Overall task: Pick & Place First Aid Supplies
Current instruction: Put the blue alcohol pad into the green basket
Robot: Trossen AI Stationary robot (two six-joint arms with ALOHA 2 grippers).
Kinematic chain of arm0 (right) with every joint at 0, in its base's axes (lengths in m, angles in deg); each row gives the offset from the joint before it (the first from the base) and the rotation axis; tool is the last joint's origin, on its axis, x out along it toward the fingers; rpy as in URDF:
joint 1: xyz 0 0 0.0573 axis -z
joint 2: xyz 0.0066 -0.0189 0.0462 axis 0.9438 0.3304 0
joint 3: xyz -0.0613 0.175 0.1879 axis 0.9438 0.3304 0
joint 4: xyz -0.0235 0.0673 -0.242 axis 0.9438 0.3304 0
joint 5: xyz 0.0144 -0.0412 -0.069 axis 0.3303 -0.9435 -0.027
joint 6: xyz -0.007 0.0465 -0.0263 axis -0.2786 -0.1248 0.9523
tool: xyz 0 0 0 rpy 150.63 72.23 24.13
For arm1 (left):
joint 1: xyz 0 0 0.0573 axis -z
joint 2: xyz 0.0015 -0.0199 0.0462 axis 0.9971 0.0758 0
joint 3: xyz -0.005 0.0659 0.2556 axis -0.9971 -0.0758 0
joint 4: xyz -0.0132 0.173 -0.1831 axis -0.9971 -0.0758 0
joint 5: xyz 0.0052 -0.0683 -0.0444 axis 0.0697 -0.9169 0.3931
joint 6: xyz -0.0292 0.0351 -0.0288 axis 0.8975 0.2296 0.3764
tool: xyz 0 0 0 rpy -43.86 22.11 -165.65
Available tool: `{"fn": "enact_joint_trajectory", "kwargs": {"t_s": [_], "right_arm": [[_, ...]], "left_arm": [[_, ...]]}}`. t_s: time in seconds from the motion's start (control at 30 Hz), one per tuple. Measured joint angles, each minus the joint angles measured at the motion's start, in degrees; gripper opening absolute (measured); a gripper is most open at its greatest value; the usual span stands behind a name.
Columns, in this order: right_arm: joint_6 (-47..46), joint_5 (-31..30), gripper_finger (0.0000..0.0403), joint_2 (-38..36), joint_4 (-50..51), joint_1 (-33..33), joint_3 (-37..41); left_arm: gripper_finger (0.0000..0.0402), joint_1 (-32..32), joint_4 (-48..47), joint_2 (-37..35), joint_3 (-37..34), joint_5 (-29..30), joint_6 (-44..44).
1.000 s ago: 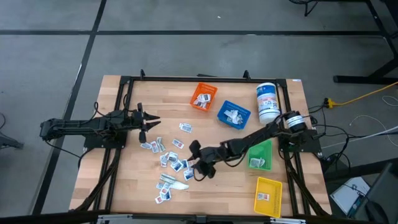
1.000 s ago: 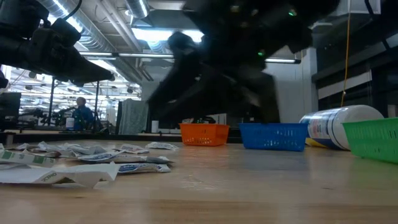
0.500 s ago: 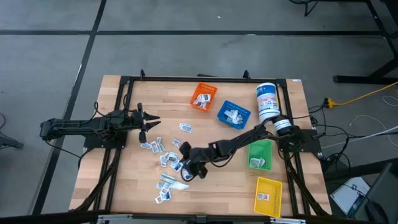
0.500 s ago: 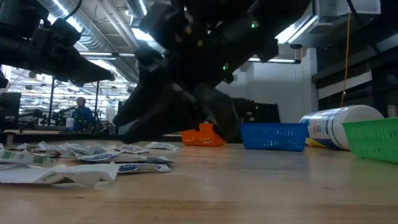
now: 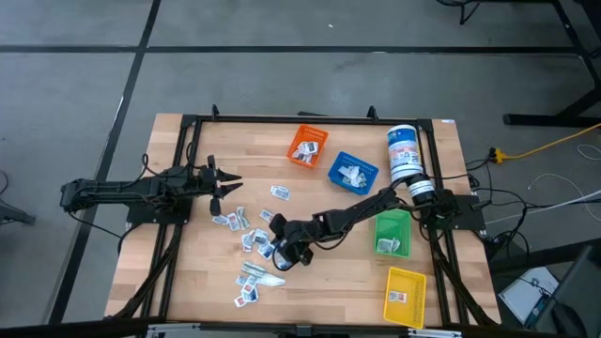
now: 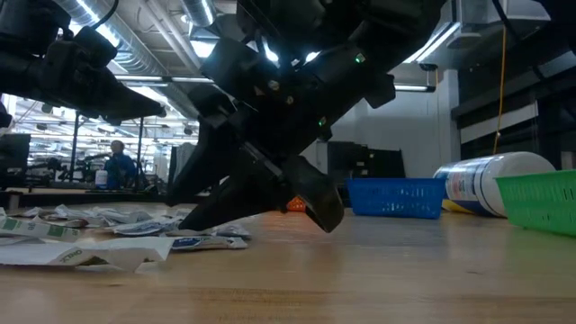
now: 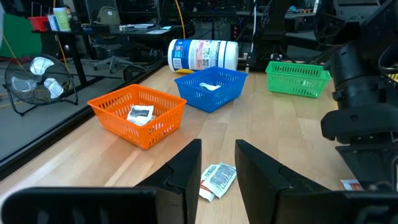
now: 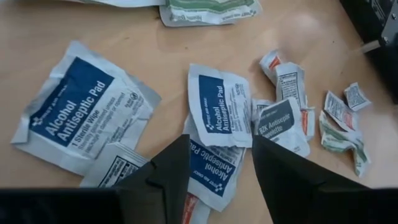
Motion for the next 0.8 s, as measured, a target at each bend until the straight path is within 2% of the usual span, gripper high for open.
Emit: {"fn": "enact_joint_trajectory", "kwargs": {"t_s": [0.4, 0.63, 0.8], "right_arm": [[2.78, 1.18, 0.0113, 0.02, -1.4, 0.02, 0.02], [2.98, 1.51, 0.0109, 0.02, -1.6, 0.04, 0.02], [2.98, 4.71, 0.0109, 0.02, -1.7, 0.61, 0.02]], "left_arm": [[0.0091, 0.0, 0.0, 0.0, -0.01, 0.0, 0.0], [0.0092, 0.0, 0.01, 0.0, -0.01, 0.0, -0.01], [0.0091, 0.0, 0.0, 0.0, 0.0, 0.0, -0.01]]}}
